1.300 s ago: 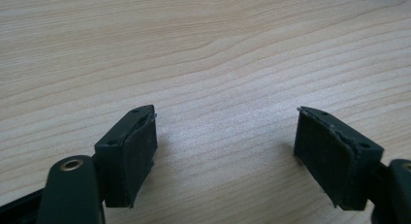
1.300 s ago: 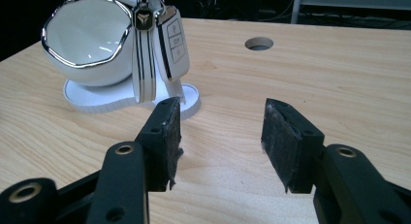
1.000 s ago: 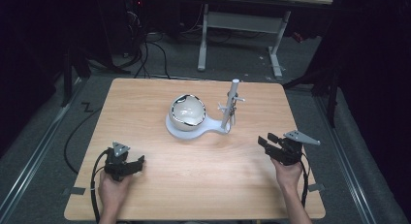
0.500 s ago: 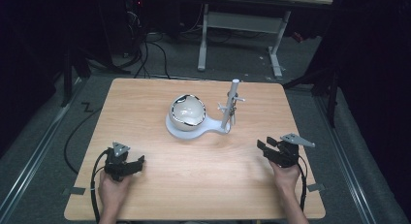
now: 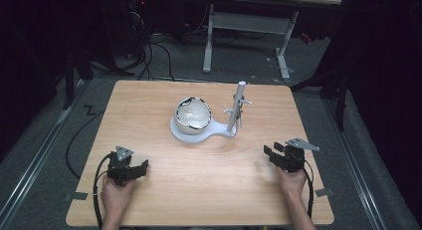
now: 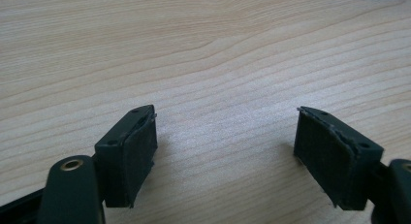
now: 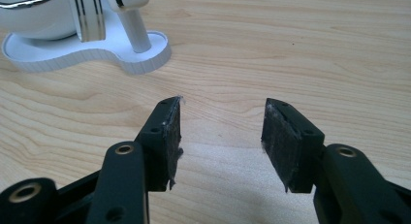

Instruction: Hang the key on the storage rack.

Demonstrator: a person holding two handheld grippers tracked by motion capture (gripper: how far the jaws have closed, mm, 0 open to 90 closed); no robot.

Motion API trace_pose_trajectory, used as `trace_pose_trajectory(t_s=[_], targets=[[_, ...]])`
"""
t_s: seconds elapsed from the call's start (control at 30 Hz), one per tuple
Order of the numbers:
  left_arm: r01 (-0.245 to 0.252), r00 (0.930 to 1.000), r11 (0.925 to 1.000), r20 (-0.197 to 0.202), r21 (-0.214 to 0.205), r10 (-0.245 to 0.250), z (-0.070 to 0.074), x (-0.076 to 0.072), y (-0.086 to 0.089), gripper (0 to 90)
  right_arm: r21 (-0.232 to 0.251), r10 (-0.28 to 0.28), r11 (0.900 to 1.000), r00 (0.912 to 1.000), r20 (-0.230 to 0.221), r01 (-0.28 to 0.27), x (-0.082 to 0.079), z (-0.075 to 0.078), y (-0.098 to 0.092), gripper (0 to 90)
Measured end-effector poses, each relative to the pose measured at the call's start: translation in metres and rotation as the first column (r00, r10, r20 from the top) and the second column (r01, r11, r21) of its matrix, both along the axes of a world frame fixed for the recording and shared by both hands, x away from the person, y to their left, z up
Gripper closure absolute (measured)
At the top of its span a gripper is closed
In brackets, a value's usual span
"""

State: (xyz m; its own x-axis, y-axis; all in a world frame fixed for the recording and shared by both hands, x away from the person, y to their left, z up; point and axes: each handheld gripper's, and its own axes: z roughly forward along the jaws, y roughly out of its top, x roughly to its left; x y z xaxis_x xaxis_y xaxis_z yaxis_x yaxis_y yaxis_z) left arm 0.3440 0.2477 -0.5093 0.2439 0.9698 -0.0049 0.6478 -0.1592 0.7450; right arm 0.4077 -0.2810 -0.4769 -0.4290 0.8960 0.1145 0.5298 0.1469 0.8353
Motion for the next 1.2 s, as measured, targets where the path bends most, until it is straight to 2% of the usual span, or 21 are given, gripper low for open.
trace_pose_trajectory(t_s=[0.43,0.6,1.2], targets=[[0.0,1.0,1.0,0.0,0.0,0.0,0.0,0.0,0.0,23.8,-0.045,-0.033,0.9985,0.999,-0.03,0.031,0.005,-0.009,-0.003,48.1],[0.0,1.0,1.0,0.0,0.0,0.0,0.0,0.0,0.0,23.8,-0.085,-0.053,0.9952,0.9976,-0.045,0.049,0.007,-0.016,-0.004,48.3],[-0.001,1.0,1.0,0.0,0.0,0.001,0.0,0.0,0.0,23.7,-0.122,-0.087,0.9896,0.9932,-0.078,0.077,0.013,-0.023,-0.006,45.8]])
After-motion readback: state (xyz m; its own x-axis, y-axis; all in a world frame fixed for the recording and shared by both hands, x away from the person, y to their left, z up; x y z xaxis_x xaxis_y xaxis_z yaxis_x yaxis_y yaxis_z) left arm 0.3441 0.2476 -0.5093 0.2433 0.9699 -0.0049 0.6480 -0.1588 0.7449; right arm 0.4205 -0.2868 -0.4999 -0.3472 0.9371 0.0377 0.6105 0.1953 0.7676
